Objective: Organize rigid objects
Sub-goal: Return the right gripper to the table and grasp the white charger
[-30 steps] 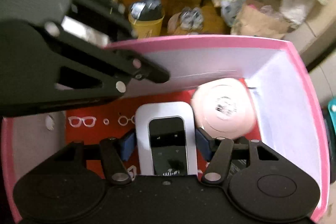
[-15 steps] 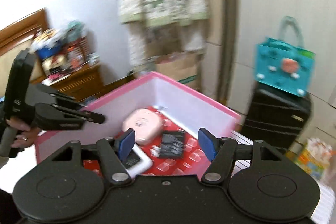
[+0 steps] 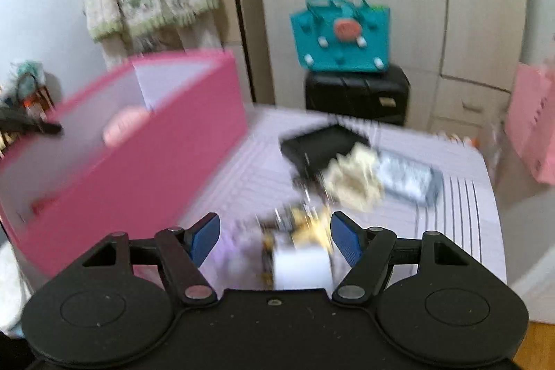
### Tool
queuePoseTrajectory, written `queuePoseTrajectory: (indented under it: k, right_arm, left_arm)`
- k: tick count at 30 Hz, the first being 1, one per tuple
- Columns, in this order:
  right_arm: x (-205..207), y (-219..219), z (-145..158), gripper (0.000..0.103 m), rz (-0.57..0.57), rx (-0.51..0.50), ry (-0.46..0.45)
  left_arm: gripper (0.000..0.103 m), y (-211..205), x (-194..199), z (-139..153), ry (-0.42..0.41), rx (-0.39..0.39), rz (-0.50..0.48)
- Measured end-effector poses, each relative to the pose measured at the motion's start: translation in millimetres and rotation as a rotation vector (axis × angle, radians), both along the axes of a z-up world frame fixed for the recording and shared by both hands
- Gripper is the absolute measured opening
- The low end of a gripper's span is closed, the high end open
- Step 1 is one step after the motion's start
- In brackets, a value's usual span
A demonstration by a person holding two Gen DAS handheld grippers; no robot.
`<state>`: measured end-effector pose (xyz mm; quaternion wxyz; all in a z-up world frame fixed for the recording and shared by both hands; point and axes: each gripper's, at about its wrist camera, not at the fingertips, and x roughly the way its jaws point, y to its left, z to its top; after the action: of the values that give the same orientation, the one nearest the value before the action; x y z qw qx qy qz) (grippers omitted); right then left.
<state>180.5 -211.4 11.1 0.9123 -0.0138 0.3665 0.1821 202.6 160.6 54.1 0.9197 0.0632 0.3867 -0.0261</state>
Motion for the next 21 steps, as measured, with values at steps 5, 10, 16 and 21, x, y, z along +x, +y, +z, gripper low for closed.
queuePoseTrajectory:
  k: [5, 10, 16, 21]
  right_arm:
    - [-13, -7, -24, 0.075, -0.029, 0.003, 0.009]
    - [-13, -21, -29, 0.053, -0.06, 0.096, 0.01]
    - [-12, -22, -29, 0.047, -0.063, 0.082, 0.017]
    - [-11, -14, -30, 0.046, -0.068, 0.054, 0.017]
  left_arm:
    - [0.006, -4, -9, -1, 0.012, 0.01, 0.004]
    - [0.005, 0, -13, 0, -0.004, -0.017, 0.033]
    - [0.003, 3, -16, 0, -0.017, -0.036, 0.053]
    - [0.003, 4, -16, 0, -0.018, -0.04, 0.053]
